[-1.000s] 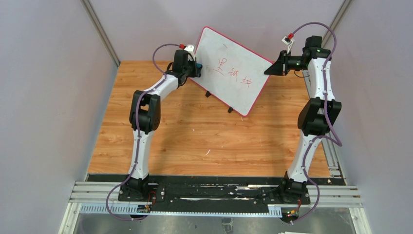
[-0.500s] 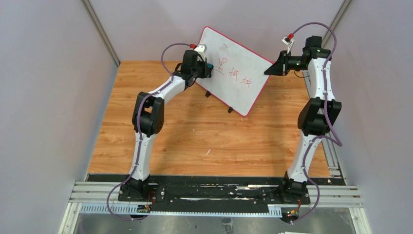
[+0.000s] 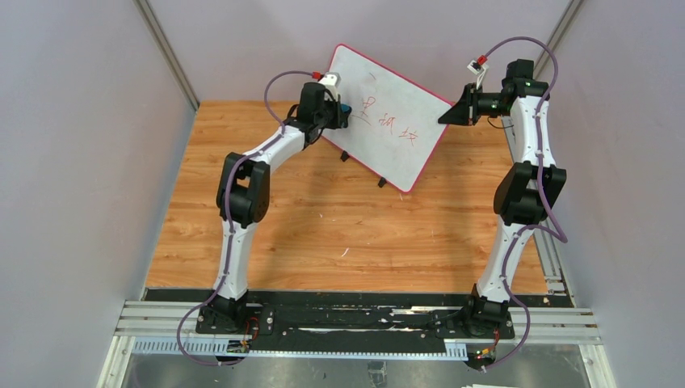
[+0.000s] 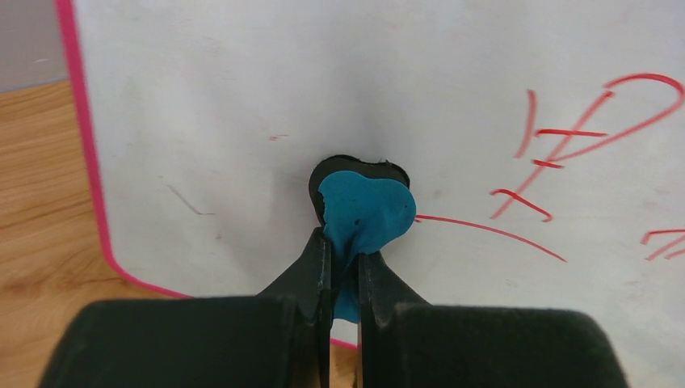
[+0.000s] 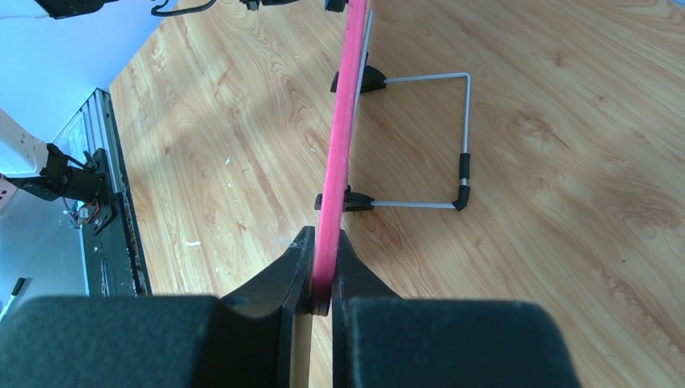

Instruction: Erase the whiteboard

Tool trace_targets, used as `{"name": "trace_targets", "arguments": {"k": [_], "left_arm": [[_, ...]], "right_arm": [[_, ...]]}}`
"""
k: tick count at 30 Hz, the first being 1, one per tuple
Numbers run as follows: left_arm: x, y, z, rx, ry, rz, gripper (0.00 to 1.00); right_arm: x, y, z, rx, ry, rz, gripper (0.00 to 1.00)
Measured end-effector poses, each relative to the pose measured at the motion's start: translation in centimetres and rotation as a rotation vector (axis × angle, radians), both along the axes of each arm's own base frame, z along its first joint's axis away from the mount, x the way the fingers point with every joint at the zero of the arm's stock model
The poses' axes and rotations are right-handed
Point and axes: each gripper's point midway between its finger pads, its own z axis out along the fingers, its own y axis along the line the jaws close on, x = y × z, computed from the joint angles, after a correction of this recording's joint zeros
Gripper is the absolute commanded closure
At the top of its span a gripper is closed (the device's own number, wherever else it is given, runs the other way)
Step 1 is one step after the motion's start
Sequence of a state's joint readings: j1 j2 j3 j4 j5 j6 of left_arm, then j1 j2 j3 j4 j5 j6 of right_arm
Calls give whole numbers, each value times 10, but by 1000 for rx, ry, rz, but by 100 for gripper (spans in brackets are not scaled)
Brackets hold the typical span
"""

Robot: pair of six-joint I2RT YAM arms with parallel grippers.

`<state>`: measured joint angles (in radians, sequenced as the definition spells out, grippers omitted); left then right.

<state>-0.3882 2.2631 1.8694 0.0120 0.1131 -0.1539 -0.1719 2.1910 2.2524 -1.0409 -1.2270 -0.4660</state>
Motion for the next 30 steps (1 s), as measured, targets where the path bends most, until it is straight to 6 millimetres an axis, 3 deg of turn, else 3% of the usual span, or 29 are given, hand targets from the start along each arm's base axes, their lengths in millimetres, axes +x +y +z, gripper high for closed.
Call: {"name": "trace_targets", "arguments": {"k": [7, 12, 17, 23, 30], "left_arm": [[16, 44, -2, 20, 14, 95, 100], [22, 47, 13, 5, -3, 106, 100], [17, 28, 21, -14, -10, 74, 100], [8, -14, 35, -43, -32, 11, 100], [-16, -60, 37, -62, -25, -70, 100]], "right_arm": [[0, 0, 0, 0, -7, 4, 100], [0, 0, 0, 1, -7, 4, 99], [0, 0, 0, 1, -8, 5, 100], [0, 0, 0, 0, -10, 6, 99], [0, 0, 0, 0, -9, 7, 99]]}}
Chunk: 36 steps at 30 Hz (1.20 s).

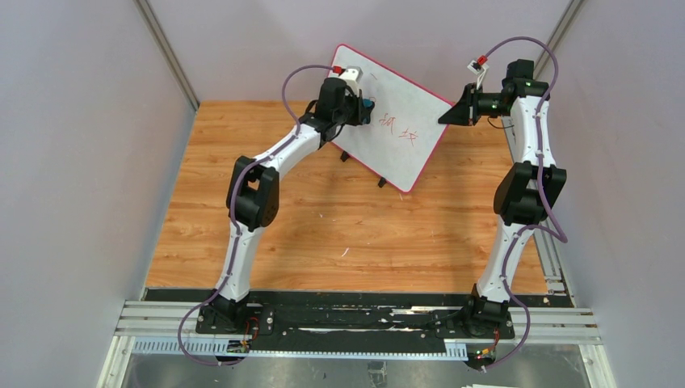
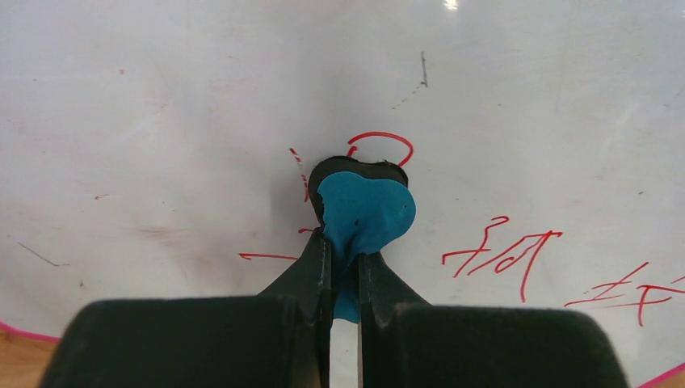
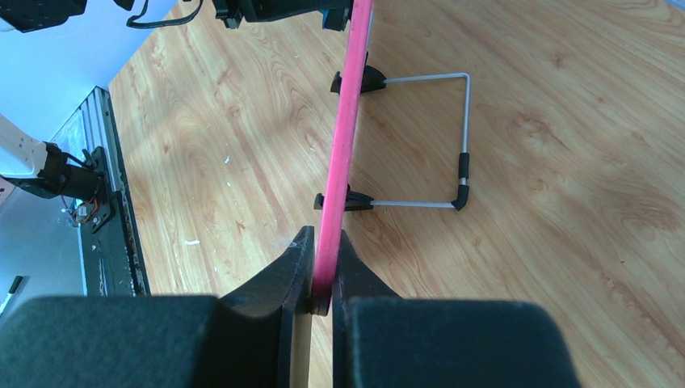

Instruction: Erase the whiteboard

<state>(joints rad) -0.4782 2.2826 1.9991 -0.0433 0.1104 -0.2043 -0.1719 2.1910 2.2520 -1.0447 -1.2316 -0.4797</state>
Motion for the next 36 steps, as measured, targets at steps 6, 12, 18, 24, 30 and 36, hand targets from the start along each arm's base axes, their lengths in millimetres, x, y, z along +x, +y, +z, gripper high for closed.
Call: {"name": "trace_targets", "arguments": {"k": [6, 12, 18, 24, 30, 36], "left_arm": [[-6, -13, 3, -7, -10, -20, 100], [-6, -12, 5, 19, -18, -19, 100], [-4, -10, 14, 73, -50, -6, 100], [4, 0, 16, 91, -62, 16, 100], [21, 30, 9, 99, -47, 68, 100], [38, 66, 3, 103, -32, 129, 100]], "right_arm": [[0, 0, 0, 0, 1, 0, 99], [0, 0, 0, 0, 1, 0, 99], [-1, 0, 0, 0, -8, 8, 100], [-2, 1, 1, 2, -18, 17, 100], [-4, 1, 1, 0, -30, 27, 99], [-5, 2, 2, 1, -36, 32, 99]]}}
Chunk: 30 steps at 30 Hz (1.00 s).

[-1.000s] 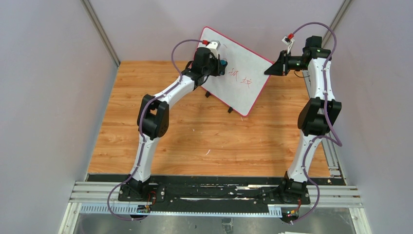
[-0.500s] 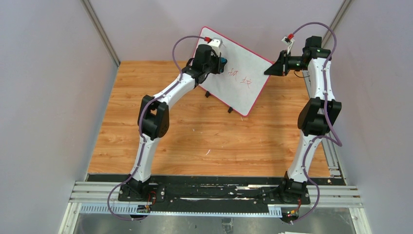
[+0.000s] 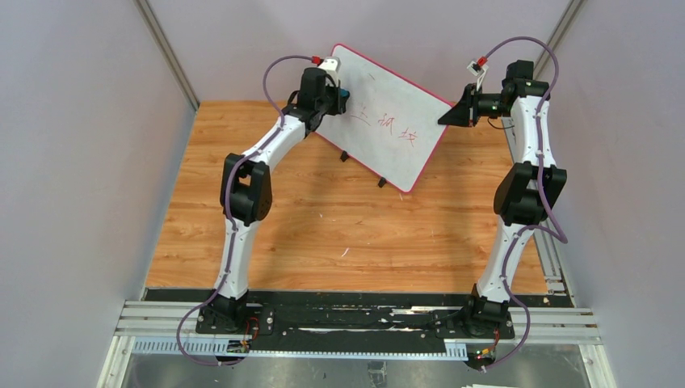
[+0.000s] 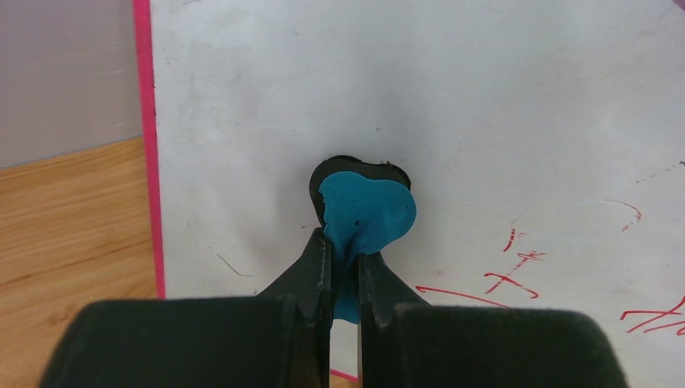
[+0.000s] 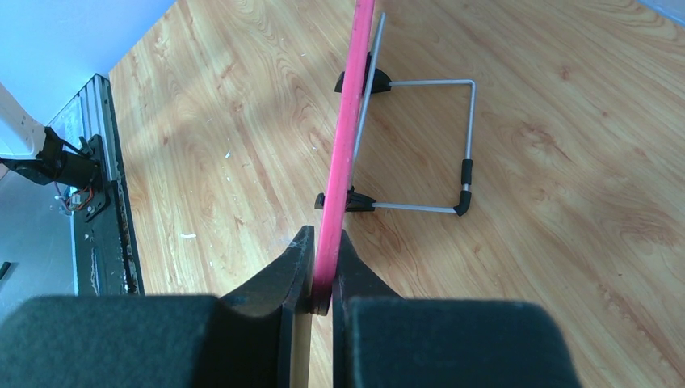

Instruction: Erase the whiteboard

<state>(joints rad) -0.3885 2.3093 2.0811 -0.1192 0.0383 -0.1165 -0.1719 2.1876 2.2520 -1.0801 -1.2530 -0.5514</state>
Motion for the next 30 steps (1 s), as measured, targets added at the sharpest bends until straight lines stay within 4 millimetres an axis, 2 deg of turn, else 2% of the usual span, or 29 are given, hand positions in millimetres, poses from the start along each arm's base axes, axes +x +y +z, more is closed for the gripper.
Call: {"name": "trace_targets", "arguments": {"k": [3, 7, 12, 17, 20, 30], "left_arm": [[2, 4, 0, -13, 5, 8, 100], [0, -7, 1, -31, 6, -9, 100], [-3, -42, 15, -55, -23, -57, 100], [-22, -82, 21, -67, -36, -117, 100], [-30, -98, 23, -71, -45, -140, 100], [-34, -98, 25, -51, -79, -145, 100]], "right_arm": [[0, 0, 0, 1, -3, 2, 99], [0, 0, 0, 0, -3, 3, 99], [-1, 0, 0, 0, 1, 2, 99], [-4, 0, -2, -4, 24, -2, 100], [-5, -1, -4, -8, 37, -7, 100], [-5, -1, -4, -10, 39, -8, 99]]}}
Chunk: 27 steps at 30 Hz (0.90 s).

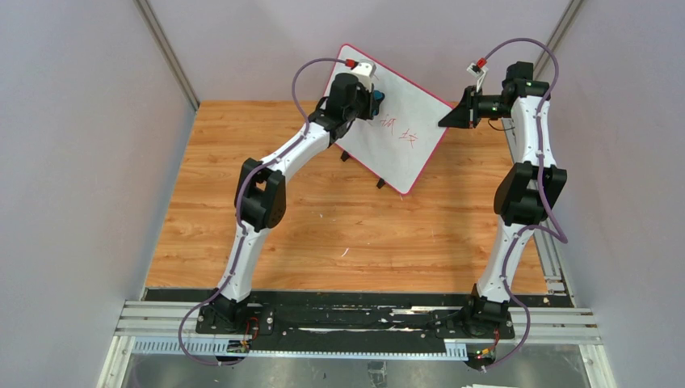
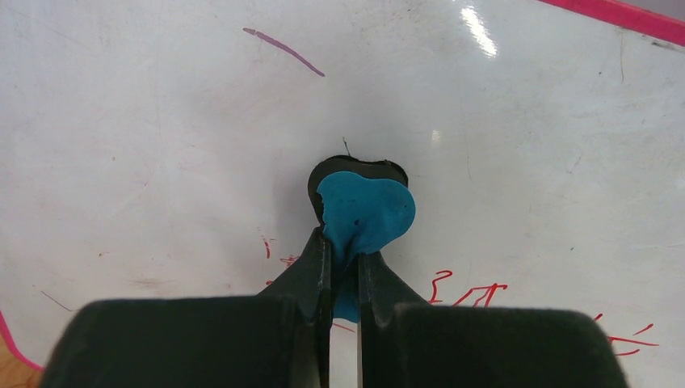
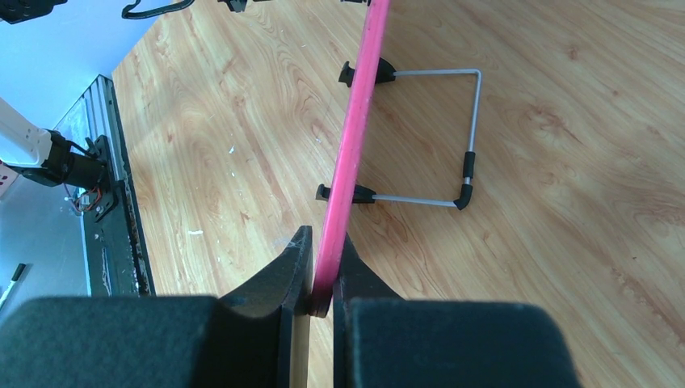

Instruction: Erase the whiteboard

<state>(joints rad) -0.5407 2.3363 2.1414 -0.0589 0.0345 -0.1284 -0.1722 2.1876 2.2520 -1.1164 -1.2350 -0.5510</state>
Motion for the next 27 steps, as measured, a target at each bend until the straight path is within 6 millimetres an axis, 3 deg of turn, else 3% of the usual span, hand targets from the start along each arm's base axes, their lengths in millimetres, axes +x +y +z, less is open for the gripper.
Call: {"name": "trace_targets", "arguments": {"k": [4, 9, 21, 27], "left_arm": [[0, 6, -3, 8, -3, 5, 100], [-2, 21, -22, 46, 24, 19, 100], [14, 65, -39, 71, 69, 87, 100], [12, 61, -44, 31, 92, 84, 100]], "right_arm": [[0, 0, 0, 0, -2, 1, 99], [0, 0, 0, 0, -3, 1, 100], [1, 1, 0, 1, -6, 3, 99], [1, 1, 0, 1, -6, 3, 99]]}}
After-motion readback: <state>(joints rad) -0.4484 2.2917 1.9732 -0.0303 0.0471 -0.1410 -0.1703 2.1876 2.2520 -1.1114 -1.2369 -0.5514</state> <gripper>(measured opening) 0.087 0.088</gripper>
